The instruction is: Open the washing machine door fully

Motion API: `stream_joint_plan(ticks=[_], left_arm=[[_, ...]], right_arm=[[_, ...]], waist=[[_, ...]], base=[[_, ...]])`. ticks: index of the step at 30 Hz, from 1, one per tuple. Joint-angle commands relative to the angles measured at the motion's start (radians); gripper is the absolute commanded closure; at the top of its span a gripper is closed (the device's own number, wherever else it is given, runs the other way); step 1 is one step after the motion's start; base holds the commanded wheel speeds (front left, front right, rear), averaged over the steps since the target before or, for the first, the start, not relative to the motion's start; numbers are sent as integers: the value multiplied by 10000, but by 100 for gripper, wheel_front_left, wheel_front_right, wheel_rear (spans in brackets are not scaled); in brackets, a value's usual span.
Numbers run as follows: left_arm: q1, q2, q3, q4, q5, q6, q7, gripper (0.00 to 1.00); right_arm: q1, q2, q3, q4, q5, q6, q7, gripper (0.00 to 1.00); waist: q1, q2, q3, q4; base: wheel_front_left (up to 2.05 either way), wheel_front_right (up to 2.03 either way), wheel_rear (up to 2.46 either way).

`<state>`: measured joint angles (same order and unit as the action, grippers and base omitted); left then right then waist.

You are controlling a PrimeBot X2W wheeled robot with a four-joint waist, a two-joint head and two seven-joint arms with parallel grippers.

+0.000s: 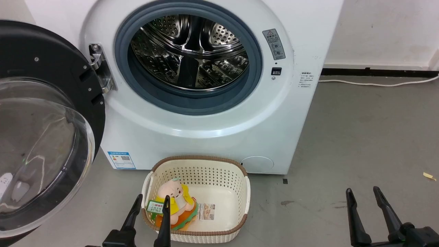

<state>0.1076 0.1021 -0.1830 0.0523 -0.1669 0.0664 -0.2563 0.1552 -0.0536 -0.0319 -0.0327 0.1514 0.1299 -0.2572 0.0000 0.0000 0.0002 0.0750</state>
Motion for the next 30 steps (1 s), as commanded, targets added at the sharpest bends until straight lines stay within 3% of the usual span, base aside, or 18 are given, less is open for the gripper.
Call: stream_joint_plan(ticks=[1,12,13,30], left_arm=[[-2,-49,20,-4,89,-82,-54,0],[-29,-118,110,31,148,-287,-54,0],[-2,-104,77,44,73,-267,2,100],[-112,-146,235,-7,229,-297,278,100]], right_arm=[[-34,33,1,43,78,8,-45,0],[-49,33,14,77,93,8,-45,0],[-1,0,15,42,13,0,2,100],[-160,3,48,71,-162,-1,268,100]], waist=[[0,0,-11,-4],[0,0,-57,-21],[0,0,-58,-20],[0,0,-55,-97]], base=[[0,0,0],[0,0,0],[0,0,0],[0,0,0]])
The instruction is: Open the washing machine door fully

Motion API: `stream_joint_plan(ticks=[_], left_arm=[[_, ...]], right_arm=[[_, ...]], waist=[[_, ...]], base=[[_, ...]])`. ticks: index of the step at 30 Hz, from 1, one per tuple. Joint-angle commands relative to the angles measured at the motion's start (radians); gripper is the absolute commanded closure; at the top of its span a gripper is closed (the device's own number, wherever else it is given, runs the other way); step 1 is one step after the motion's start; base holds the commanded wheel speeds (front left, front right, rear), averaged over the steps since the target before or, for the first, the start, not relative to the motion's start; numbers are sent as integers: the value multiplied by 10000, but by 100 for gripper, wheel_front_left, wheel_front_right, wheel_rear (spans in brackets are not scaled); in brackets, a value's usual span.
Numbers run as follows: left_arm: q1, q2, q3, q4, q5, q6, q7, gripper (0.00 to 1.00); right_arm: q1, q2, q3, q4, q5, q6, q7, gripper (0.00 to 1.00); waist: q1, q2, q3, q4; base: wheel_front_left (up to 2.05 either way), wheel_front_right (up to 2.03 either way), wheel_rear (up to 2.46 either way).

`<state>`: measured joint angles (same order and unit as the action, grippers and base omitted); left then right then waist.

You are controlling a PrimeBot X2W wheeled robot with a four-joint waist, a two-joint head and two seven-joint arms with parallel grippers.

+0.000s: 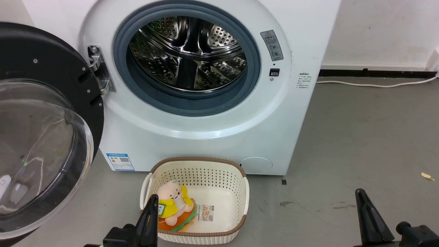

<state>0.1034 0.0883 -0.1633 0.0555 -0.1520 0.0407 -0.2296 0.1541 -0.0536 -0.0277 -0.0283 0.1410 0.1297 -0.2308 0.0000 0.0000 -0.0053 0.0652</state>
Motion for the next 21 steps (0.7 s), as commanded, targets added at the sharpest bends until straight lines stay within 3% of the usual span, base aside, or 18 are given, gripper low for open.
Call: stream_joint_plan(ticks=[1,21], left_arm=[[-78,-11,52,-44,92,-43,31,100],[-250,-77,336,-136,349,-109,438,100]], right_arm=[[-161,4,8,29,-70,1,24,100],[-409,9,57,75,-311,3,434,100]], waist=[[0,0,1,-4],[0,0,10,-120]], base=[[0,0,0],[0,0,0]])
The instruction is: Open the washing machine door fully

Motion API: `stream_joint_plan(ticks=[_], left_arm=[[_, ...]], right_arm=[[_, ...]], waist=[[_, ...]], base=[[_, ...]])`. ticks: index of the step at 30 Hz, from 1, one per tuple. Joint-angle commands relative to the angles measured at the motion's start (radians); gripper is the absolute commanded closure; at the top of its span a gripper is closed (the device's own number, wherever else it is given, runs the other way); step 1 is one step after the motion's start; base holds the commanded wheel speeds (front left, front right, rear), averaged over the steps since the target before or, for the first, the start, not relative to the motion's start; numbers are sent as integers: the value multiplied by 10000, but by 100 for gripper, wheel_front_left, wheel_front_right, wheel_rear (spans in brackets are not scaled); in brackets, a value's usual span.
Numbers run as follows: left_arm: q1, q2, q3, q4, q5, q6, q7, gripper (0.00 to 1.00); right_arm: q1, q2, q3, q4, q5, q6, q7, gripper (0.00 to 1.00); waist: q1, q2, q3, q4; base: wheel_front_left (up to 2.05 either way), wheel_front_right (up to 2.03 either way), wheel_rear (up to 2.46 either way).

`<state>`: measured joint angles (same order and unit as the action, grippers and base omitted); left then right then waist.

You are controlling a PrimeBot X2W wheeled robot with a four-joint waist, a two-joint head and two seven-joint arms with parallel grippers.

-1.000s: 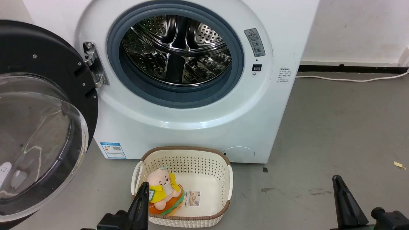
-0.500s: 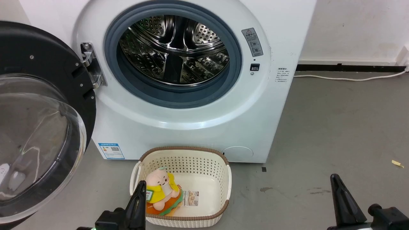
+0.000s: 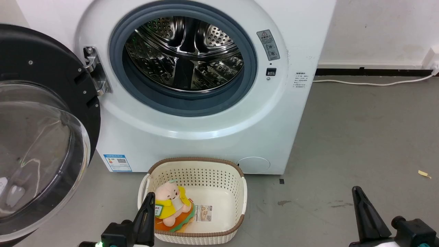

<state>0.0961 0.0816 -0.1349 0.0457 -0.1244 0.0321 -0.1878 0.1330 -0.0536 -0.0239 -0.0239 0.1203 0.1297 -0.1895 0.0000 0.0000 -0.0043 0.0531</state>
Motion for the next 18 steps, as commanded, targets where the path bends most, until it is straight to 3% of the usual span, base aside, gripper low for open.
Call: stream_joint_plan(ticks=[1,18], left_arm=[[-186,-14,66,-43,85,-26,40,100],[-340,-73,322,-125,316,-85,407,100]], right_arm=[[-211,9,21,33,-116,3,42,100],[-434,14,64,74,-333,4,412,100]], waist=[[0,0,0,-5],[0,0,9,-110]], base=[[0,0,0],[0,0,0]])
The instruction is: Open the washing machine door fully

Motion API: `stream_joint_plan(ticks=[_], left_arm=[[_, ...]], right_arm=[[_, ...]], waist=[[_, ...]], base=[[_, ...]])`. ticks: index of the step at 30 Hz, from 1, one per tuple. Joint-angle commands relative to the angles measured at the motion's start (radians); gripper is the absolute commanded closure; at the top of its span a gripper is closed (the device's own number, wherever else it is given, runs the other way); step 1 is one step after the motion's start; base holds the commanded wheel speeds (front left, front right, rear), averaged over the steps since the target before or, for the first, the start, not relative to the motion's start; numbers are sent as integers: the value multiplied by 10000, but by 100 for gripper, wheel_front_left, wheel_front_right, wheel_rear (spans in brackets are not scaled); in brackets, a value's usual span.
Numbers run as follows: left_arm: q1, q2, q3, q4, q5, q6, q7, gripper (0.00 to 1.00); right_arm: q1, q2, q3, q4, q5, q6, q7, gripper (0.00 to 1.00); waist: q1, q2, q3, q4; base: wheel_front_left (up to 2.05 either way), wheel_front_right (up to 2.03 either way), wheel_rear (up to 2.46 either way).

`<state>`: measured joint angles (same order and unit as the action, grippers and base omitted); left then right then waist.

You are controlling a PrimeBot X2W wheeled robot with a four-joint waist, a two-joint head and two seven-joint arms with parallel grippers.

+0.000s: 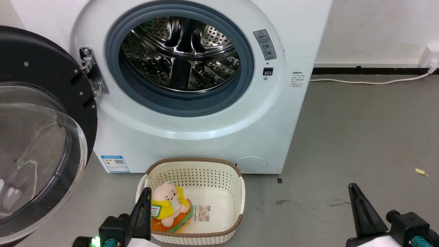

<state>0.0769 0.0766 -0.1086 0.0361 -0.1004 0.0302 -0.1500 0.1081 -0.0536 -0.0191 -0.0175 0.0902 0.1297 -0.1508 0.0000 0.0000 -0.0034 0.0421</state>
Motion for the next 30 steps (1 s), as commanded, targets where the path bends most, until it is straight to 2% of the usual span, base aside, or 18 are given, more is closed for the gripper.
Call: stream_joint_plan(ticks=[1,30], left_arm=[[-157,-27,73,-34,89,-69,49,100],[-406,-123,485,-167,461,-163,639,100]], right_arm=[[-197,14,19,13,-43,4,45,100],[-556,22,89,79,-392,6,639,100]], waist=[[0,0,0,-6],[0,0,14,-175]], base=[[0,0,0],[0,0,0]])
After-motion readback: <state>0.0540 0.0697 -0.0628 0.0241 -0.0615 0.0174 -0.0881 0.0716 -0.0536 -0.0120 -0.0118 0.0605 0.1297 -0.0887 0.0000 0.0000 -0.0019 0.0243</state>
